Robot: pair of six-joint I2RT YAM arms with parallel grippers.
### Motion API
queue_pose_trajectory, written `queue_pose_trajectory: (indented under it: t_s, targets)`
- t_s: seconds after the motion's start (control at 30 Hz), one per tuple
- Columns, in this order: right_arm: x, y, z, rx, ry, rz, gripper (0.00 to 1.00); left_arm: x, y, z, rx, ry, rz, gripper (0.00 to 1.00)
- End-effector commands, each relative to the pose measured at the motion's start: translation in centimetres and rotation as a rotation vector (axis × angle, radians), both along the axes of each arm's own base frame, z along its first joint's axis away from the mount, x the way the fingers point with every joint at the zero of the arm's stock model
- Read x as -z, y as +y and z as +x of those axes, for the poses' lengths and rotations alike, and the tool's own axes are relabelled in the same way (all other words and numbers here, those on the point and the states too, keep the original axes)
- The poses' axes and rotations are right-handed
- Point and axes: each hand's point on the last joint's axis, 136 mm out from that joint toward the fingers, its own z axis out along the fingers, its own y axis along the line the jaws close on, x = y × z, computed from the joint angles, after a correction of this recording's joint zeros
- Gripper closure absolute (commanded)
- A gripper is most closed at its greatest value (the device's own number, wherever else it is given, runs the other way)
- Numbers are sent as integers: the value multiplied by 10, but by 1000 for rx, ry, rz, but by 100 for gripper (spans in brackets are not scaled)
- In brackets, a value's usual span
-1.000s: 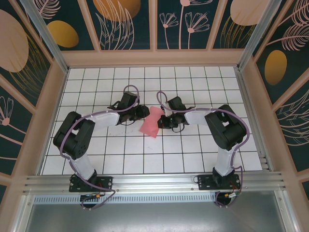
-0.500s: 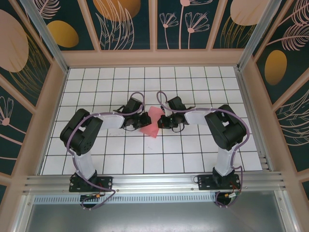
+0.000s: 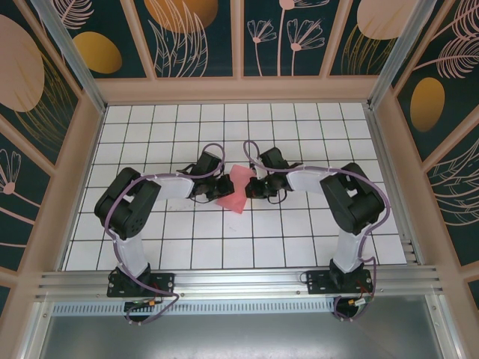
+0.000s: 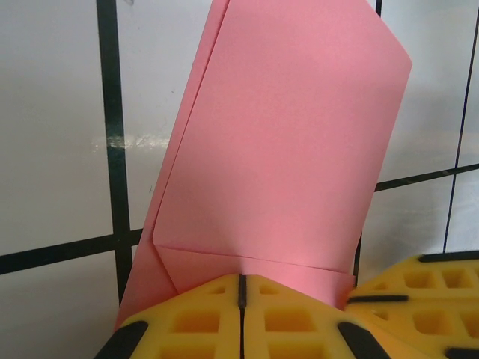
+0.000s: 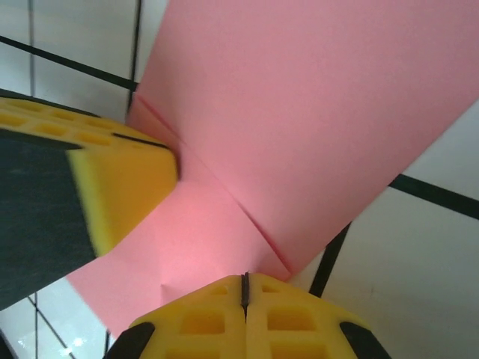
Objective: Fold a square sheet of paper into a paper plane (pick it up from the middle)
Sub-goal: Fold the triangle a second time at the center of the table.
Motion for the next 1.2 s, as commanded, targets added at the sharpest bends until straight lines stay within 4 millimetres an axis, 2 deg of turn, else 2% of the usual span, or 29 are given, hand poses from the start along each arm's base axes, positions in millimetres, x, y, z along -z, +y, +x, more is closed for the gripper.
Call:
queue_pose_trajectory:
  t_s: [0.0, 0.23, 0.6, 0.87, 1.17]
  targets:
    - [-28, 8, -10, -37, -30, 52, 94, 45, 27, -24, -28, 115, 153, 92]
    - [-26, 26, -35, -65, 3, 55, 93, 46, 28, -25, -41, 112, 154, 93]
    - [-4, 37, -48, -68, 58, 12, 95, 46, 29, -27, -56, 117, 144, 94]
    - [14, 33, -52, -68, 94, -33, 95, 47, 31, -28, -64, 119, 147, 94]
    - [23, 25, -63, -88, 126, -63, 95, 50, 34, -29, -73, 125, 159, 94]
